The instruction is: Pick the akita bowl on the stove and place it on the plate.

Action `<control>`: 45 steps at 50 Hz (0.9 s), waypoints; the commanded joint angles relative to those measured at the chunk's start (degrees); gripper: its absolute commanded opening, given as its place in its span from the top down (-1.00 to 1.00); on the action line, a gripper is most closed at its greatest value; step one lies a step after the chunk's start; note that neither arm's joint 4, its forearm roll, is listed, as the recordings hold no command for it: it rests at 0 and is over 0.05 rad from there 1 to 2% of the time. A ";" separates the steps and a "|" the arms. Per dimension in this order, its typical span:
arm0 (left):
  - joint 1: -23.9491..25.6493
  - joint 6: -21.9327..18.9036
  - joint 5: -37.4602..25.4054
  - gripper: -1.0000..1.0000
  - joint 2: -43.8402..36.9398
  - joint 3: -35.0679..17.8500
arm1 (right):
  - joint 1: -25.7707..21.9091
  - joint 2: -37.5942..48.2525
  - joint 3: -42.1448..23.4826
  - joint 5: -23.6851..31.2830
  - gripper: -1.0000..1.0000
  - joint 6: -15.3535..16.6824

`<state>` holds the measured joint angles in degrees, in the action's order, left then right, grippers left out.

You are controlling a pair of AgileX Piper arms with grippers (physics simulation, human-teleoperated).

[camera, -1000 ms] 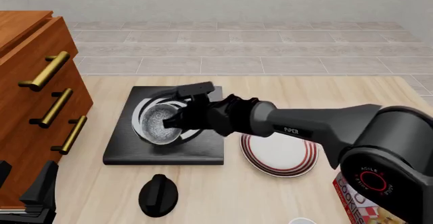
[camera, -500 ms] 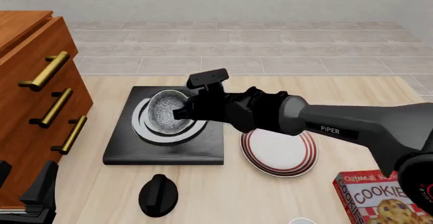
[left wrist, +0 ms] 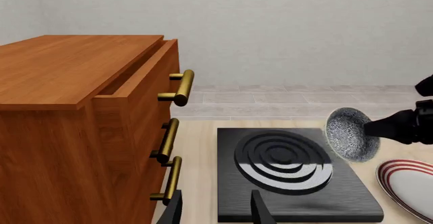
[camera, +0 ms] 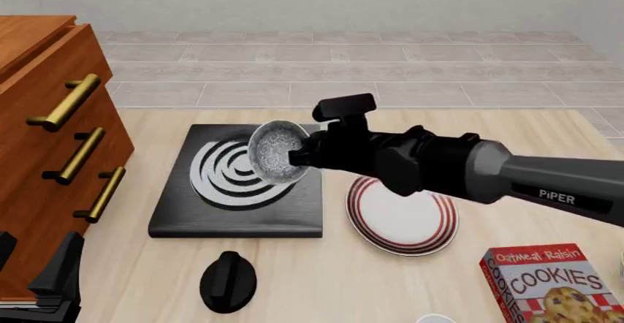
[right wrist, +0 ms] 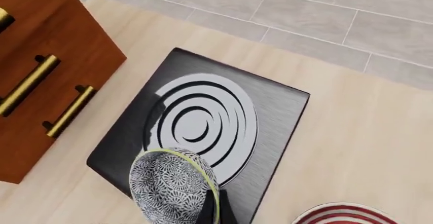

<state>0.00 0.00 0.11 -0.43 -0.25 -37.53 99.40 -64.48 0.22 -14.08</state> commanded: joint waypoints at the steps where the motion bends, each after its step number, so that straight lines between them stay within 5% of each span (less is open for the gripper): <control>1: 0.00 0.00 0.00 -1.00 0.00 0.00 | 3.56 -4.56 5.15 -1.39 1.00 0.03; 45: 0.00 0.00 0.00 -1.00 0.00 0.00 | 19.26 -9.59 24.71 -11.05 1.00 -1.37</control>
<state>0.00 0.00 0.11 -0.43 -0.25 -21.55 90.17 -42.93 -8.66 -14.73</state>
